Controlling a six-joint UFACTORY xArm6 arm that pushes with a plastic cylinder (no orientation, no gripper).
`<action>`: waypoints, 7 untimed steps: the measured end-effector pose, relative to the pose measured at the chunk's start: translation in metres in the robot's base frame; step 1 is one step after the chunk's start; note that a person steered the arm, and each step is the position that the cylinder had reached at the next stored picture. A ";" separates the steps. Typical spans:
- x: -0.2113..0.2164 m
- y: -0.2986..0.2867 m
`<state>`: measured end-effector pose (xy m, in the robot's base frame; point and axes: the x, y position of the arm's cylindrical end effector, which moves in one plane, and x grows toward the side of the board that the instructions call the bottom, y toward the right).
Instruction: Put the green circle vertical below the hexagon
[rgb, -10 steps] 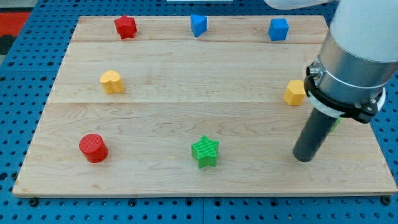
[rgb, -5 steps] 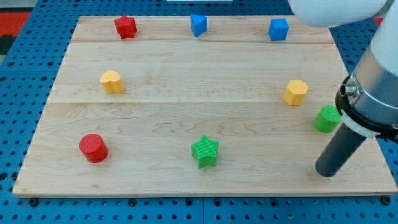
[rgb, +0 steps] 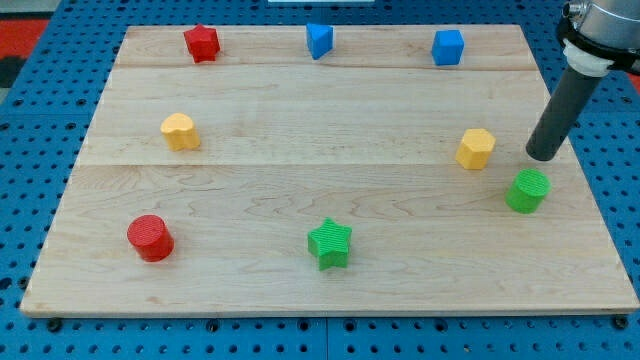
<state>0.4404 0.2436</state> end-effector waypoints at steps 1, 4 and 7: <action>0.041 0.002; 0.029 -0.037; 0.075 -0.078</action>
